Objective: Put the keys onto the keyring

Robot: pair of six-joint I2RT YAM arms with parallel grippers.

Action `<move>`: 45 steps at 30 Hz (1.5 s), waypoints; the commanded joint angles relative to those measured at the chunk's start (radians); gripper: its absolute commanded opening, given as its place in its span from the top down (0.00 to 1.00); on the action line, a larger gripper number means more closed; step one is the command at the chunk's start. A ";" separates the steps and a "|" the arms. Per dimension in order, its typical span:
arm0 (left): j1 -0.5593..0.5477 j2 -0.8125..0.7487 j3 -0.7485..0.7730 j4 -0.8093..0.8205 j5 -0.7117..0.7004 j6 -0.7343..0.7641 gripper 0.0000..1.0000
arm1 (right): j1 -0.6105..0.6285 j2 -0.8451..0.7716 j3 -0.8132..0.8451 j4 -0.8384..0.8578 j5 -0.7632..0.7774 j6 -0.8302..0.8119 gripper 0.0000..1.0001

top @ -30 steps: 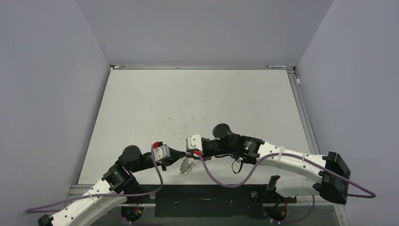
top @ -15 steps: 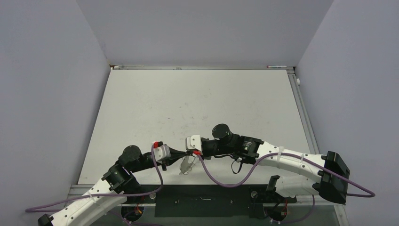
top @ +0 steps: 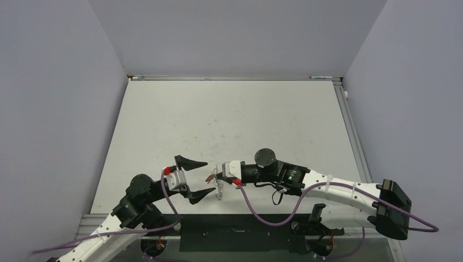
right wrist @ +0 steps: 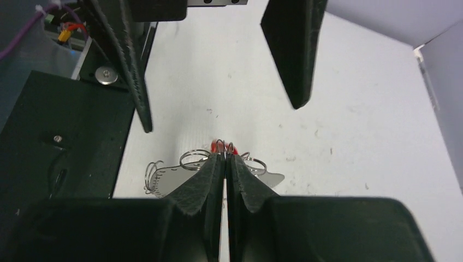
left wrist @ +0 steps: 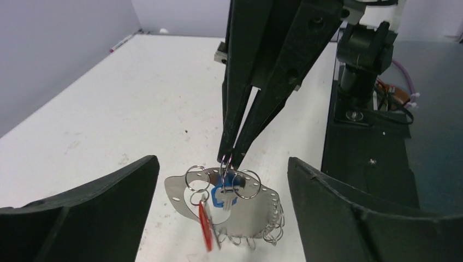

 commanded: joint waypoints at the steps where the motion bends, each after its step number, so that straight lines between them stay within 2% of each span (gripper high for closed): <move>1: 0.031 -0.064 0.089 0.067 0.034 -0.132 0.01 | 0.000 -0.075 -0.036 0.275 -0.066 -0.007 0.95; 2: 0.036 -0.074 0.108 0.064 0.042 -0.169 0.04 | -0.003 -0.086 -0.048 0.315 -0.081 0.005 0.95; 8: 0.045 -0.142 0.163 0.060 0.036 -0.339 0.04 | -0.053 -0.100 -0.079 0.494 -0.186 0.105 0.95; 14: 0.046 -0.121 0.229 -0.058 0.053 -0.275 0.04 | -0.140 -0.099 -0.108 0.697 -0.347 0.278 0.95; 17: 0.045 -0.122 0.227 -0.046 0.059 -0.261 0.00 | -0.182 -0.088 -0.139 0.850 -0.416 0.394 0.95; 23: 0.045 -0.129 0.202 0.021 0.067 -0.260 0.19 | -0.194 -0.048 -0.140 1.027 -0.536 0.554 0.95; 27: 0.045 -0.086 0.194 0.060 0.101 -0.259 0.39 | -0.195 -0.002 -0.128 1.165 -0.601 0.678 0.95; 32: 0.051 -0.057 0.162 0.140 0.151 -0.276 0.46 | -0.189 0.033 -0.126 1.276 -0.605 0.756 0.95; 45: 0.063 -0.016 0.139 0.234 0.207 -0.320 0.65 | -0.141 0.125 -0.097 1.305 -0.584 0.751 0.95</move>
